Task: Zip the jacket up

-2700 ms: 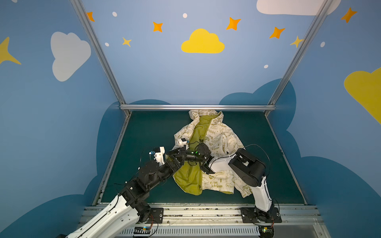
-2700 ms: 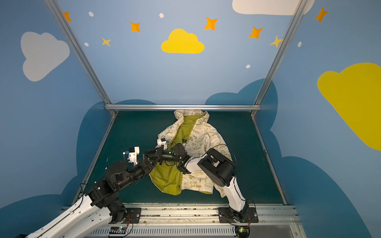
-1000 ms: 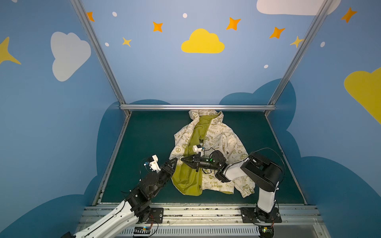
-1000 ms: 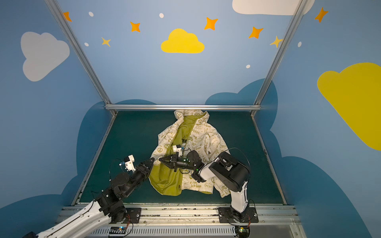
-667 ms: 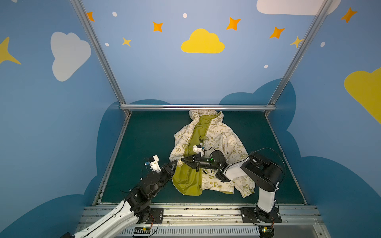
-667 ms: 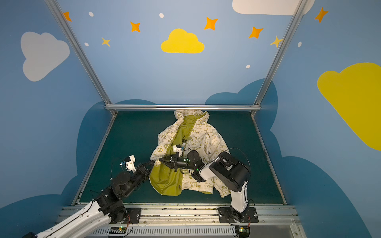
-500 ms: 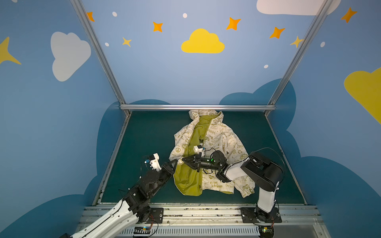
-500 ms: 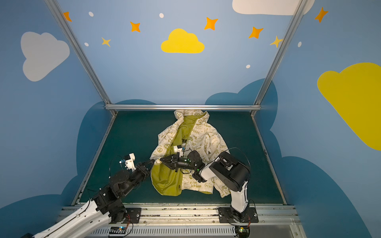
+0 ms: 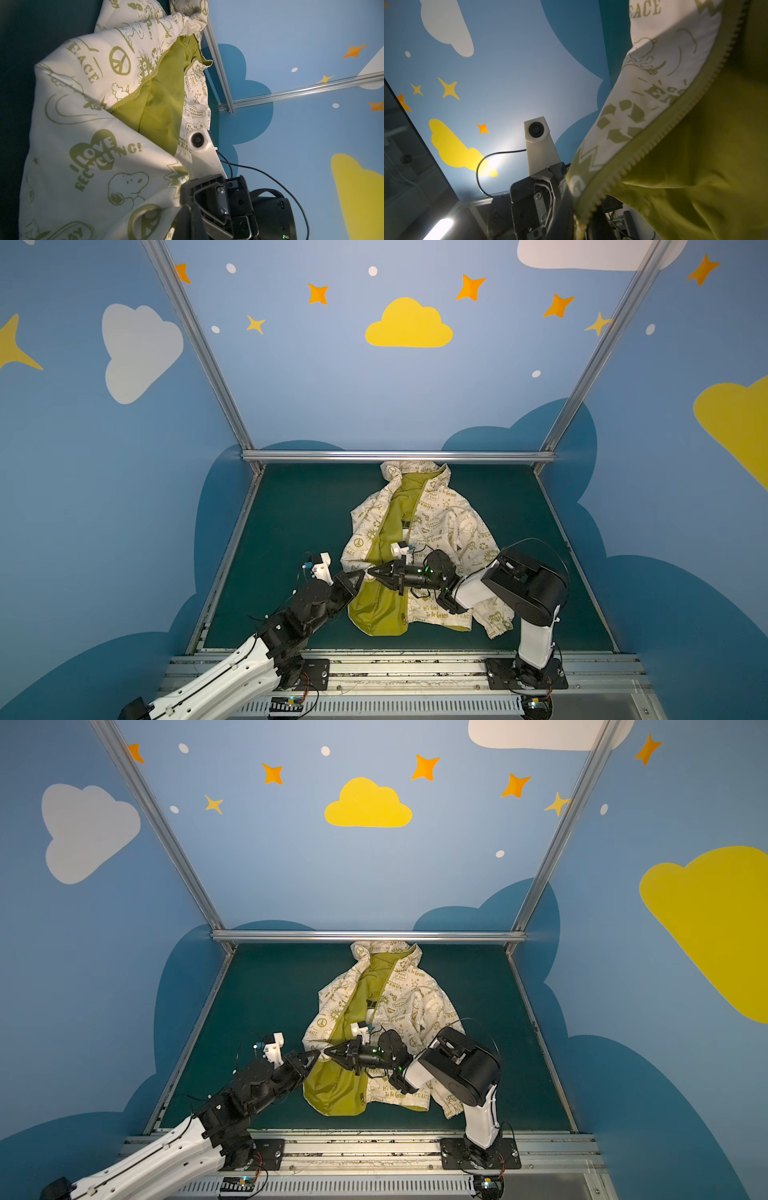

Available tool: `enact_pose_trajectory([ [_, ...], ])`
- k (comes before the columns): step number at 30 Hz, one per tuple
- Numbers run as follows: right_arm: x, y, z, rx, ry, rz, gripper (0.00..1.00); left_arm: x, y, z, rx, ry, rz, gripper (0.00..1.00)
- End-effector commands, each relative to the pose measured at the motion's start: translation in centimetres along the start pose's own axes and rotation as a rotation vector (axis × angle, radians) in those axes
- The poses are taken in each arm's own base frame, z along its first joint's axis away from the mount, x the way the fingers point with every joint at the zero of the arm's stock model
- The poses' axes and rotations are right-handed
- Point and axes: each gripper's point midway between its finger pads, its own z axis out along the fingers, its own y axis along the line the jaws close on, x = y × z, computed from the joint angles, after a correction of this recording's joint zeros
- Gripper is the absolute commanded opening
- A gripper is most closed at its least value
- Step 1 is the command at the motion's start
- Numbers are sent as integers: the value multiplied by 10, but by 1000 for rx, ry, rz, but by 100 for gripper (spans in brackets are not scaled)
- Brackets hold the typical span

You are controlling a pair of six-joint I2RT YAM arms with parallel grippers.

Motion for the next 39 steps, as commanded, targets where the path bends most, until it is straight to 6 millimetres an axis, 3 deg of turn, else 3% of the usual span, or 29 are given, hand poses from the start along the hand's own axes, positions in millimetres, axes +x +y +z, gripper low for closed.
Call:
enact_pose_trajectory([
  [1, 1, 13, 5, -44, 9, -33, 0, 5, 10, -3, -14, 15, -7, 29],
  [3, 1, 13, 5, -43, 9, -32, 0, 4, 13, -6, -10, 8, -24, 48],
  [6, 1, 17, 6, -53, 15, -41, 0, 5, 16, -9, -3, 9, -40, 61],
  [10, 4, 26, 8, -71, 30, -58, 0, 7, 17, -12, 14, 16, -58, 68],
  [14, 7, 50, 14, -119, 54, -101, 0, 8, 19, -10, 34, 11, -88, 72],
  [20, 9, 58, 14, -135, 58, -117, 0, 7, 15, -9, 54, -3, -100, 77],
  [26, 14, 68, 12, -152, 71, -132, 0, 0, 17, -9, 70, -45, -114, 71],
  [32, 21, 70, 7, -152, 85, -143, 0, -8, 12, -12, 85, -90, -93, 45],
  [39, 22, 62, 8, -137, 91, -136, 0, -7, 5, -10, 98, -75, -76, 36],
])
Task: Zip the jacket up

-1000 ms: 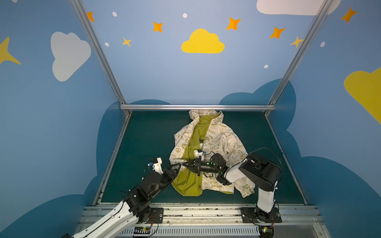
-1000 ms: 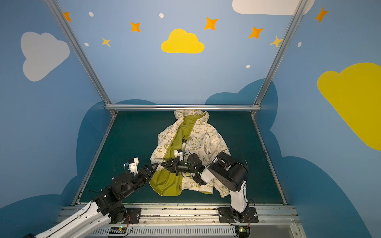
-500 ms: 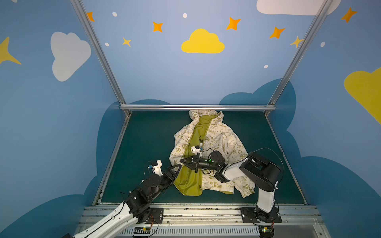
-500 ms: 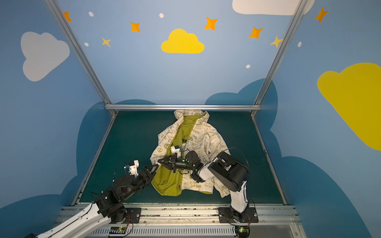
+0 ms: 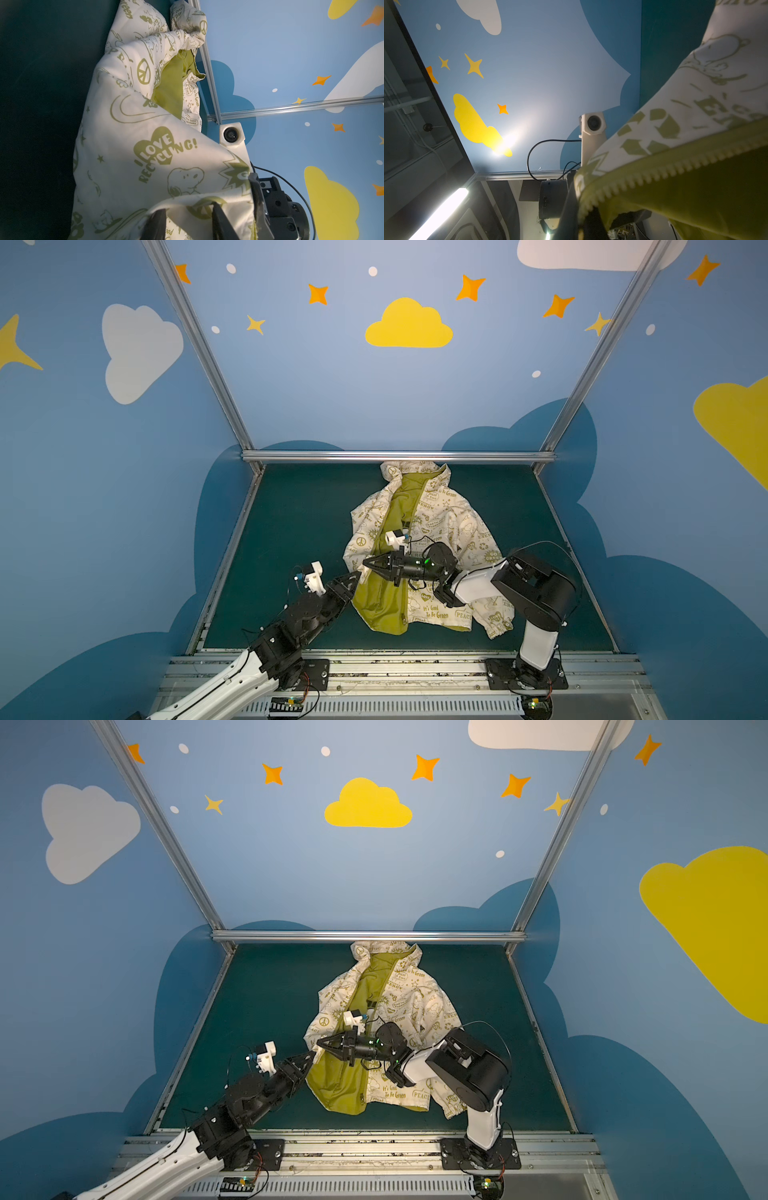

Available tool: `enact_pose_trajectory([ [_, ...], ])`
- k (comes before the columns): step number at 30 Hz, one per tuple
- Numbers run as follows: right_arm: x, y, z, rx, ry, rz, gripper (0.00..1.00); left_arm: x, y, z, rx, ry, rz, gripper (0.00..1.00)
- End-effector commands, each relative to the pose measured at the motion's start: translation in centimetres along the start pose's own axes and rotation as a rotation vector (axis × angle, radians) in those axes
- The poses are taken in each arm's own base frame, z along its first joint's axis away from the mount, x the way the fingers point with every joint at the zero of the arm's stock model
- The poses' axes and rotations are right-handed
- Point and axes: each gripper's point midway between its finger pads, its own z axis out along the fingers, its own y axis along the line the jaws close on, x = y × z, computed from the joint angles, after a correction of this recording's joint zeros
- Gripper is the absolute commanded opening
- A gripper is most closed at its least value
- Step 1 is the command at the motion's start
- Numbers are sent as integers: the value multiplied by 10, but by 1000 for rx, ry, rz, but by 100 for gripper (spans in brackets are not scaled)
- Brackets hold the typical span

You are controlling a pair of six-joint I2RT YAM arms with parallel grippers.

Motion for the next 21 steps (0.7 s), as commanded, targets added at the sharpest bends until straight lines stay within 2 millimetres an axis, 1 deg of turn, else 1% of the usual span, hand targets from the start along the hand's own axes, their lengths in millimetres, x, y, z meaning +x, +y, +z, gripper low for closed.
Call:
enact_pose_trajectory([
  [1, 9, 8, -1, -26, 32, -39, 0, -2, -12, 0, 29, -7, 21, 38],
  [3, 10, 5, -3, -18, 33, -36, 0, -2, -8, -1, -4, -3, 35, 54],
  [6, 12, 4, -4, -13, 54, -35, 0, -2, 1, -3, -51, -3, 50, 66],
  [8, 14, 6, -2, -17, 72, -37, 0, -1, 2, -6, -52, 4, 46, 73],
  [10, 16, 14, 3, -32, 103, -53, 0, -1, 1, -9, -43, 13, 42, 76],
  [13, 19, 38, 13, -79, 152, -105, 0, -5, -2, -16, -18, -6, 38, 78],
  [14, 17, 47, 16, -96, 158, -121, 0, -9, -4, -18, 0, -26, 31, 78],
  [17, 4, 67, 22, -136, 147, -139, 0, -19, -12, -24, 52, -81, 26, 77],
  [19, -6, 74, 26, -151, 141, -145, 0, -25, -22, -30, 94, -105, 36, 79],
  [21, -17, 79, 29, -162, 134, -153, 0, -30, -27, -34, 104, -122, 53, 82],
])
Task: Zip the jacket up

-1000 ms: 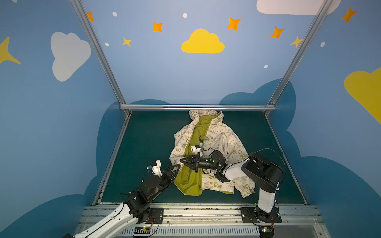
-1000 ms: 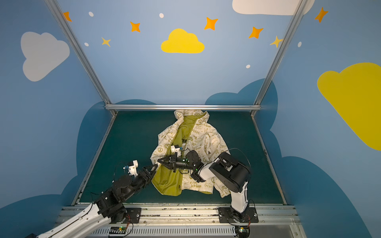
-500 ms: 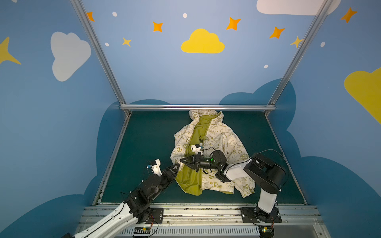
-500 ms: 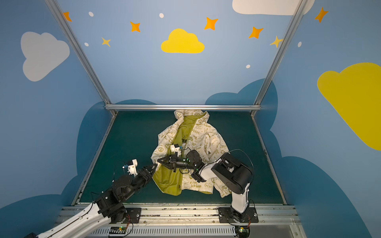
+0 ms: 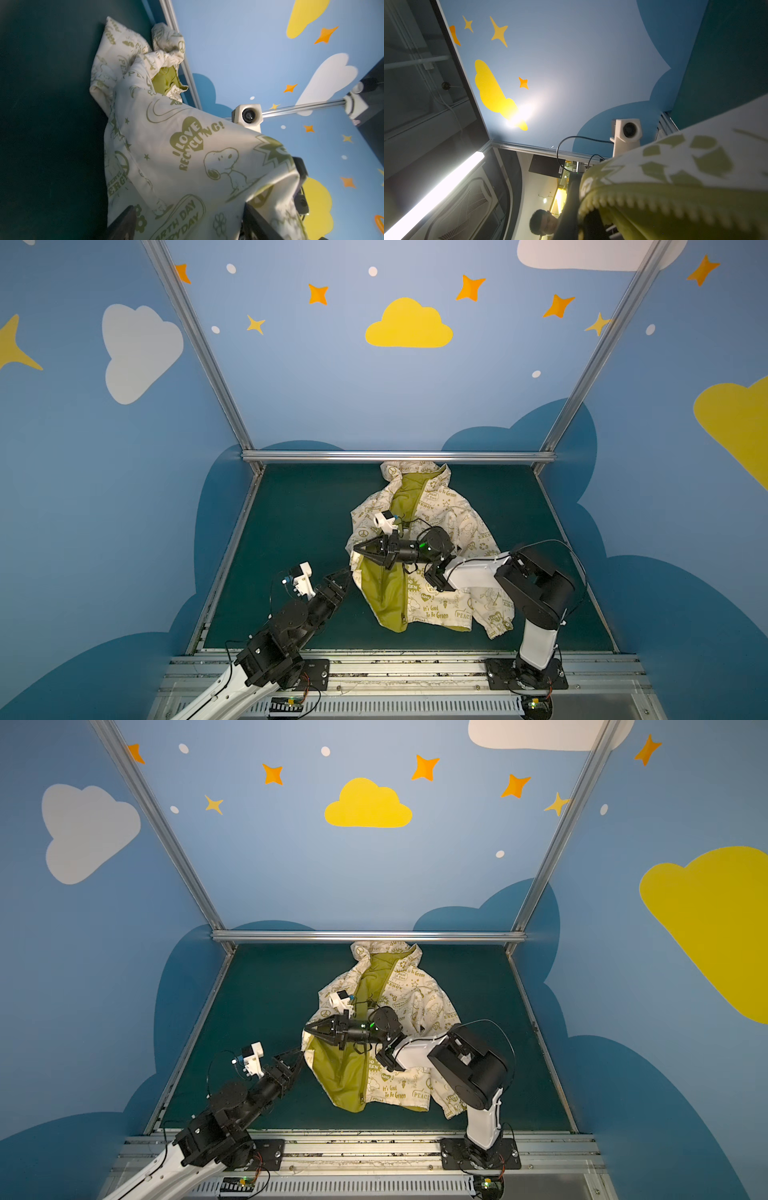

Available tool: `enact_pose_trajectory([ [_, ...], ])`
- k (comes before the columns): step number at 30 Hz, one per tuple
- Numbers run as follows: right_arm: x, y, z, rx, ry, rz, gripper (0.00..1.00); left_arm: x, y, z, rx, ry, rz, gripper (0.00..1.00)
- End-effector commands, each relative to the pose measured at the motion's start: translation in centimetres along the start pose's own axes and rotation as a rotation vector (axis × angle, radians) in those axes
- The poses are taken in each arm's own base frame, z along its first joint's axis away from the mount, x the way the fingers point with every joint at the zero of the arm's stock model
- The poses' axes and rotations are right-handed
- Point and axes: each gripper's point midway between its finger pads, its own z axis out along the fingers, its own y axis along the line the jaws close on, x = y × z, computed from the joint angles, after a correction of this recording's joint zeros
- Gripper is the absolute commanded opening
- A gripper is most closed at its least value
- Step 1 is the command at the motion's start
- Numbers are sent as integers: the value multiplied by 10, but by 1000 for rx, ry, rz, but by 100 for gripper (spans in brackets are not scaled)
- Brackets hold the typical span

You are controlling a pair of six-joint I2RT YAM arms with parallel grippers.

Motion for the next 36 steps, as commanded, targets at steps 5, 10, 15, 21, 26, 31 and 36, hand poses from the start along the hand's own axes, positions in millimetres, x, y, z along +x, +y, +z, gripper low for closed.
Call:
enact_pose_trajectory([
  [5, -43, 21, 17, -65, 22, -55, 0, -23, -16, -11, -4, -59, 76, 85],
  [10, -81, 33, 34, -56, 24, -115, 0, -32, -24, -15, -5, -65, 74, 86],
  [15, -116, 23, 32, 6, -22, -124, 0, -36, -25, -12, -3, -63, 46, 86],
  [21, -111, -52, -27, 256, -151, -11, 0, -26, -33, 9, 16, 18, 41, 88],
  [26, -68, -72, -62, 303, -129, 36, 0, -3, -42, 34, 37, 160, 51, 89],
  [31, -40, -80, -78, 281, -87, 65, 0, 22, -42, 49, 21, 263, 108, 89],
  [36, -34, -76, -78, 217, -69, 47, 0, 28, -31, 45, -4, 274, 135, 89],
])
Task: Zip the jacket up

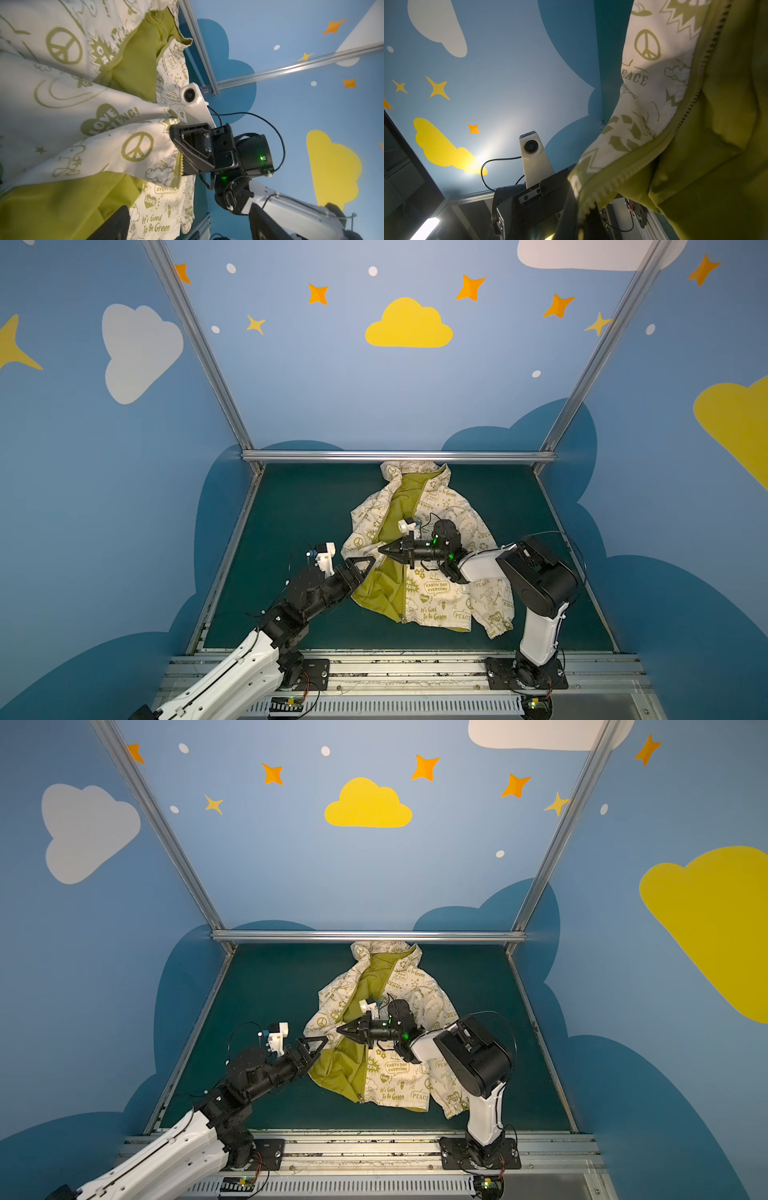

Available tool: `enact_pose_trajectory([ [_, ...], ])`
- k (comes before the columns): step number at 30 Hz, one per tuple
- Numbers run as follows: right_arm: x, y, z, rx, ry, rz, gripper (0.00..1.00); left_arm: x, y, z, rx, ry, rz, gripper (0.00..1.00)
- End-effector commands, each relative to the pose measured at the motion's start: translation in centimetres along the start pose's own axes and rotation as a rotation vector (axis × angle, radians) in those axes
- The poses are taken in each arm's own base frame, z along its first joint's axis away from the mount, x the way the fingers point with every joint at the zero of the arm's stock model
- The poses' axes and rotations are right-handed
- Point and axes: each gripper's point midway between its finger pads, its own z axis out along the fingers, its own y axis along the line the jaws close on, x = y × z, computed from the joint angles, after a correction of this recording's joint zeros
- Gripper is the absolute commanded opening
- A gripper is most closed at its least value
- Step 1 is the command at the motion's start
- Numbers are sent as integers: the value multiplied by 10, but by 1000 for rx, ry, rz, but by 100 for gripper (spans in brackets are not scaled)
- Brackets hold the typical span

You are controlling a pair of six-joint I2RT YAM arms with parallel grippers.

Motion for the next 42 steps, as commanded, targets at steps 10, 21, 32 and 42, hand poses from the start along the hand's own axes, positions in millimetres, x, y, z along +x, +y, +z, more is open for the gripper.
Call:
enact_pose_trajectory([
  [10, 23, 44, 8, -185, 39, -92, 0, -12, -6, -15, 131, -108, -108, 91],
  [21, 33, 62, 17, -222, 35, -111, 0, -9, -22, 1, 200, -80, -124, 92],
  [32, 34, 88, 19, -269, 40, -125, 0, -4, -45, 13, 265, -59, -113, 92],
  [42, 45, 88, 14, -267, 40, -110, 0, -27, -51, 1, 291, -200, -90, 90],
])
